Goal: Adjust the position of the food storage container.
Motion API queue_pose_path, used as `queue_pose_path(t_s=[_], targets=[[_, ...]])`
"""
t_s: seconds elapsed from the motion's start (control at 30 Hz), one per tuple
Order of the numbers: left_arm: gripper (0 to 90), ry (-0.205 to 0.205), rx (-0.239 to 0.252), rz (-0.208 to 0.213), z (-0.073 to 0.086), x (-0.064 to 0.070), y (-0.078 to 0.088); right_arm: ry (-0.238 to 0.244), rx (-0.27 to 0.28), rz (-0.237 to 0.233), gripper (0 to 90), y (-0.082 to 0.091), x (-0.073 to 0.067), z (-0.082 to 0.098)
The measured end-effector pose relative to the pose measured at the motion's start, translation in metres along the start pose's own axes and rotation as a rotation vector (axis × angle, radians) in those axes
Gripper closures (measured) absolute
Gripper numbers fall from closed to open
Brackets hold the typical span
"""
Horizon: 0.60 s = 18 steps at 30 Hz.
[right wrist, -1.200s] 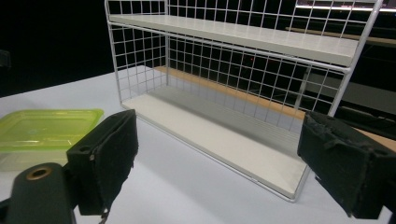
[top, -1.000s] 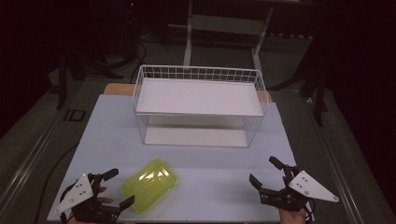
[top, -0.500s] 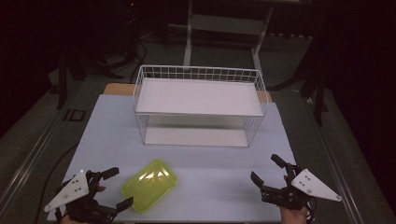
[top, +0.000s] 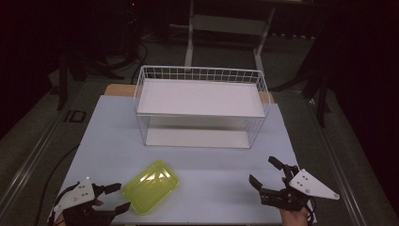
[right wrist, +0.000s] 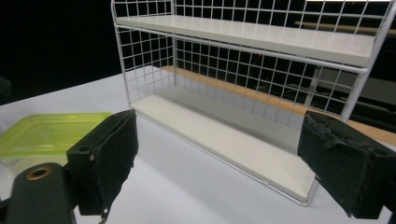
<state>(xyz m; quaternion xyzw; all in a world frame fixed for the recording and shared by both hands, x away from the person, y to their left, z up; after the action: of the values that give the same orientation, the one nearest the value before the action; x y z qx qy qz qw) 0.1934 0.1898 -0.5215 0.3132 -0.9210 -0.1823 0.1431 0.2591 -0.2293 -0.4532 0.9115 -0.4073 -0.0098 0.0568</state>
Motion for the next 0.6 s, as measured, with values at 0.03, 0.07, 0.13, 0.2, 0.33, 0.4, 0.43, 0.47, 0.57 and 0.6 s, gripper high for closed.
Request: queue_pose_path(t_s=[0.03,0.07,0.13,0.2,0.33,0.4,0.43,0.47,0.57,0.6], targets=[[39.0,0.006,-0.018,-0.007,0.004,-0.002,-0.001,-0.002,-0.005,-0.003,12.3,-0.001,0.000,0.001],[43.9,0.020,-0.050,-0.017,0.008,-0.004,-0.002,-0.004,-0.009,-0.005,12.3,-0.001,0.000,0.001],[50.2,0.032,-0.108,-0.020,0.016,-0.006,-0.006,-0.006,-0.010,-0.013,12.3,-0.002,0.000,0.002],[60.1,0.049,-0.151,-0.012,0.024,-0.007,-0.010,-0.006,-0.010,-0.013,12.3,-0.002,0.000,0.002],[68.6,0.053,-0.203,-0.040,0.033,-0.011,-0.015,-0.001,-0.009,-0.015,12.3,-0.002,0.000,0.002],[70.4,0.052,-0.208,-0.049,0.033,-0.013,-0.014,-0.002,-0.010,-0.013,12.3,-0.002,0.000,0.002],[70.3,0.049,-0.196,-0.033,0.032,-0.011,-0.014,0.000,-0.010,-0.013,12.3,-0.002,0.000,0.002],[70.3,0.054,-0.195,-0.026,0.032,-0.011,-0.013,-0.002,-0.008,-0.016,12.3,-0.002,0.000,0.002],[72.3,0.035,-0.205,-0.015,0.034,-0.009,-0.009,0.001,-0.010,-0.012,12.3,-0.002,0.001,0.002],[74.1,0.033,-0.206,-0.007,0.035,-0.008,-0.008,-0.004,-0.009,-0.013,12.3,-0.002,0.001,0.002]])
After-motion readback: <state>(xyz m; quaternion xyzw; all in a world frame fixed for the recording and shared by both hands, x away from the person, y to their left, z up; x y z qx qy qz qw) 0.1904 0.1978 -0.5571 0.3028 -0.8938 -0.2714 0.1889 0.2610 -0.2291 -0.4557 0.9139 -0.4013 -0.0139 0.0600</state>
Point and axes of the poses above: each handheld gripper's, and its own axes: y roughly backward along the jaws, z roughly out of its underside, x roughly to its right, the point moved 8 cm from there along -y, roughly forward along the jaws, and after that the axes turned 5 degrees about x, right-handed, at the moved point
